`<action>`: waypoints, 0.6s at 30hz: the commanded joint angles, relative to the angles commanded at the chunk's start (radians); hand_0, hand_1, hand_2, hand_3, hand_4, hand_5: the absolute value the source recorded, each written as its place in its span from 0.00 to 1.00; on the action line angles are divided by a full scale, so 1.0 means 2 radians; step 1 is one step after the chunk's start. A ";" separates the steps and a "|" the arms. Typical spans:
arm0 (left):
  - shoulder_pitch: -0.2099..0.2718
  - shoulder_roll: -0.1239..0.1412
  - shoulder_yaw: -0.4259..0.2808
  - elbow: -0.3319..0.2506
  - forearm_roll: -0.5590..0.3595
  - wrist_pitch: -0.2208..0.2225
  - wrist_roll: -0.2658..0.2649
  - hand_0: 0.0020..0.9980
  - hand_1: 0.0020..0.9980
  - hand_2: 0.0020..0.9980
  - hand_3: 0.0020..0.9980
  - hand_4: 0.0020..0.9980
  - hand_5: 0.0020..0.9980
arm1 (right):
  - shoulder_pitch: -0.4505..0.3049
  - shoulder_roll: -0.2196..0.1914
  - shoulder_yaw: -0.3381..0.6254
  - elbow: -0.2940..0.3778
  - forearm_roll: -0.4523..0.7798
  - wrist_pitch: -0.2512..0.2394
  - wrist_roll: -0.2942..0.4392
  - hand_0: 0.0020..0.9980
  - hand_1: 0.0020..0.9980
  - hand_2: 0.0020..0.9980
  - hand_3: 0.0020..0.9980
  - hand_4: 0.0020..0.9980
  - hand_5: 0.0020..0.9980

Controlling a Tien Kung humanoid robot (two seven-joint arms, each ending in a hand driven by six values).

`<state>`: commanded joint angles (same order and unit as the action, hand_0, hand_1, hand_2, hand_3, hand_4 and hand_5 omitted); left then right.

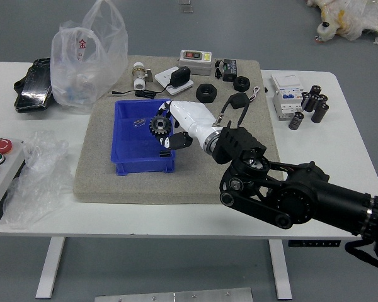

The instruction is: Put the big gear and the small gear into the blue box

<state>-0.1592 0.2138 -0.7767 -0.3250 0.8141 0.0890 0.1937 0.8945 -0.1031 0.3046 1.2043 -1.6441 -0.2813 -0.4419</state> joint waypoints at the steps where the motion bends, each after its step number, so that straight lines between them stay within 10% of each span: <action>1: 0.000 0.000 0.000 0.000 0.001 0.000 0.000 0.64 0.61 0.58 0.65 0.65 0.30 | 0.004 0.003 -0.007 -0.002 0.007 0.002 0.004 0.36 0.64 0.66 0.59 0.41 0.00; 6: -0.001 -0.001 -0.004 0.000 0.004 -0.001 0.002 0.64 0.61 0.58 0.65 0.65 0.30 | 0.012 0.009 -0.016 -0.012 0.026 0.017 0.016 0.36 0.64 0.66 0.59 0.41 0.00; 7: -0.001 -0.001 -0.004 0.000 0.005 -0.001 0.002 0.64 0.61 0.58 0.65 0.65 0.30 | 0.013 0.009 -0.016 -0.014 0.028 0.015 0.020 0.48 0.87 0.98 0.96 0.61 0.12; 12: -0.001 -0.001 -0.006 0.000 0.007 -0.001 0.004 0.64 0.61 0.58 0.65 0.65 0.30 | 0.014 0.010 -0.011 -0.017 0.029 0.006 0.031 0.48 0.87 0.98 0.96 0.61 0.12; 13: -0.001 -0.001 -0.006 -0.001 0.007 -0.001 0.004 0.64 0.61 0.58 0.65 0.65 0.30 | 0.014 0.010 -0.010 -0.018 0.028 0.005 0.033 0.73 1.00 1.00 1.00 0.75 0.18; 18: -0.003 0.000 -0.008 -0.001 0.008 -0.001 0.004 0.64 0.61 0.58 0.65 0.65 0.30 | 0.012 0.009 -0.005 -0.021 0.025 0.005 0.035 0.73 1.00 1.00 1.00 0.75 0.18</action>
<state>-0.1648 0.2129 -0.7918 -0.3262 0.8310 0.0868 0.2021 0.9193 -0.0841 0.2954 1.1619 -1.5945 -0.2705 -0.3711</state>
